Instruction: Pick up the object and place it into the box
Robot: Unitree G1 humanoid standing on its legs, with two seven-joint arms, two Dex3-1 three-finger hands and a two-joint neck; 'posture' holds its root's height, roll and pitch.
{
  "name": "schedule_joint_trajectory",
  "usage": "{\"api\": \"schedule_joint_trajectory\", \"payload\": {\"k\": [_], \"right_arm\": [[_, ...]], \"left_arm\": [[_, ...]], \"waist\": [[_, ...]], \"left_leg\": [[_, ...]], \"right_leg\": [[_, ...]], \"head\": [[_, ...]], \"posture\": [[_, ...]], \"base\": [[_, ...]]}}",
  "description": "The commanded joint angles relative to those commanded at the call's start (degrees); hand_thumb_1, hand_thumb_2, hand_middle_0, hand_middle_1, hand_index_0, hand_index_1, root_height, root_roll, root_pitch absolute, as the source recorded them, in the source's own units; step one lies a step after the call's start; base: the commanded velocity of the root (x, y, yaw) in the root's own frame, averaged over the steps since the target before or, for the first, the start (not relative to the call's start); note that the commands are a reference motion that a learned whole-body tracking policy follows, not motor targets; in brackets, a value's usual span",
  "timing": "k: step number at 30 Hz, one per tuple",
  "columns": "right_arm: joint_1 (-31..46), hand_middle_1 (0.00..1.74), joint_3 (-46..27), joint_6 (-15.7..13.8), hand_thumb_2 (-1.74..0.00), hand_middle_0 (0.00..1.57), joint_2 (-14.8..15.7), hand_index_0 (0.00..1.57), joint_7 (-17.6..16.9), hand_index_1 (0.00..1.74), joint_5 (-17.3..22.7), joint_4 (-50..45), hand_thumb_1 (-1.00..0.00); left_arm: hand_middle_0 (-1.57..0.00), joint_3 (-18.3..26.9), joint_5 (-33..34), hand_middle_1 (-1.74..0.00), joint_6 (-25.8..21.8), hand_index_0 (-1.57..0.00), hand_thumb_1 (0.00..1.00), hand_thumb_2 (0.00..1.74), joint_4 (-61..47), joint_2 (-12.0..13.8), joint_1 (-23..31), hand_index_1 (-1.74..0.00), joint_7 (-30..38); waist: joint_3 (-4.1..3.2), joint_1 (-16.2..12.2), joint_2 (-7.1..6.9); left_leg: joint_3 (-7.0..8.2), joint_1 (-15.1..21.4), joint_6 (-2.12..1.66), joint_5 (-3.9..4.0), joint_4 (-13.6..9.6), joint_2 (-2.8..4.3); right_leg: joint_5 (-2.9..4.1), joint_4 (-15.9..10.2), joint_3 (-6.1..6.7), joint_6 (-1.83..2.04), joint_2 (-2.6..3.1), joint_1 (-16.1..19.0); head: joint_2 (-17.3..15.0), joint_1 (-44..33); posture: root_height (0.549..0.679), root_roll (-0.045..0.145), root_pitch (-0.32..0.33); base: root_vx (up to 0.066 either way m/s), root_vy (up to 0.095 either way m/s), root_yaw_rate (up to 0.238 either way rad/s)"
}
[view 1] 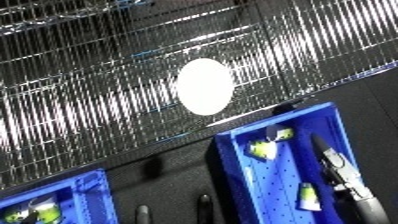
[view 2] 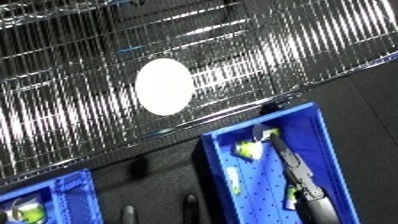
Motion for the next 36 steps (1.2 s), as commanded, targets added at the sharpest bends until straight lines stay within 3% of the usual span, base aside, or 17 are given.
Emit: {"api": "schedule_joint_trajectory", "payload": {"k": [6, 12, 21, 28, 36], "right_arm": [[-6.59, 0.0, 0.52, 4.82, 0.0, 0.0, -3.76, 0.0, 1.15, 0.0, -0.55, -4.29, 0.0], [-15.17, 0.0, 2.39, 8.65, 0.0, 0.0, -6.31, 0.0, 2.81, 0.0, 0.32, -3.41, 0.0], [-24.62, 0.0, 6.48, 14.69, 0.0, 0.0, -4.99, 0.0, 6.92, 0.0, 4.87, 4.82, 0.0], [-29.92, 0.0, 8.2, 16.23, 0.0, 0.0, -4.57, 0.0, 7.38, 0.0, 6.97, 12.38, 0.0], [-34.84, 0.0, 10.48, 17.86, 0.0, 0.0, -4.06, 0.0, 7.0, 0.0, 7.72, 20.93, 0.0]], "left_arm": [[0.0, -0.24, 0.6, 0.0, -0.07, 0.0, 0.0, 0.0, 2.25, 0.47, -0.75, 0.0, -1.34], [0.0, -1.58, 1.62, 0.0, 0.47, 0.0, 0.0, 0.0, 1.62, 0.44, -0.93, 0.0, -1.21], [0.0, -3.19, 2.32, 0.0, 3.21, 0.0, 0.0, 0.0, -1.4, 0.75, -1.8, 0.0, -0.58], [0.0, -4.58, 1.67, 0.0, 4.39, 0.0, 0.0, 0.0, -3.25, 0.58, -1.61, 0.0, -0.35], [0.0, -5.55, 0.93, 0.0, 5.25, 0.0, 0.0, 0.0, -5.0, 0.47, -1.06, 0.0, -0.39]], "waist": [[0.0, 1.02, -0.03], [0.0, 3.06, 0.53], [0.0, 5.3, 1.75], [0.0, 6.6, 2.85], [0.0, 7.54, 3.79]], "left_leg": [[0.05, -0.03, -0.48, 0.52, -0.66, 0.26], [-0.63, -0.61, -0.6, 0.34, 0.12, -0.04], [-1.69, -1.9, -0.37, 0.02, 1.77, -0.81], [-2.05, -2.78, -0.24, -0.26, 2.62, -1.39], [-2.25, -3.54, -0.06, -0.48, 3.35, -2.02]], "right_leg": [[0.27, -0.85, -0.54, 0.09, -0.16, 0.25], [-0.06, -0.15, -1.49, -0.3, -0.73, 0.25], [-0.52, 1.58, -2.51, -0.94, -1.9, -0.35], [-0.83, 2.84, -2.93, -1.36, -2.65, -1.16], [-1.04, 3.87, -2.91, -1.79, -2.93, -2.07]], "head": [[0.73, 1.9], [-0.37, 4.81], [-2.19, 9.26], [-2.3, 12.72], [-2.07, 15.3]], "posture": [[0.652, 0.034, 0.103], [0.652, 0.037, 0.098], [0.65, 0.044, 0.092], [0.648, 0.05, 0.092], [0.647, 0.056, 0.095]], "base": [[0.019, -0.02, 0.034], [0.013, -0.018, 0.086], [0.025, -0.004, 0.099], [0.027, 0.014, 0.075], [0.03, 0.024, 0.034]]}}
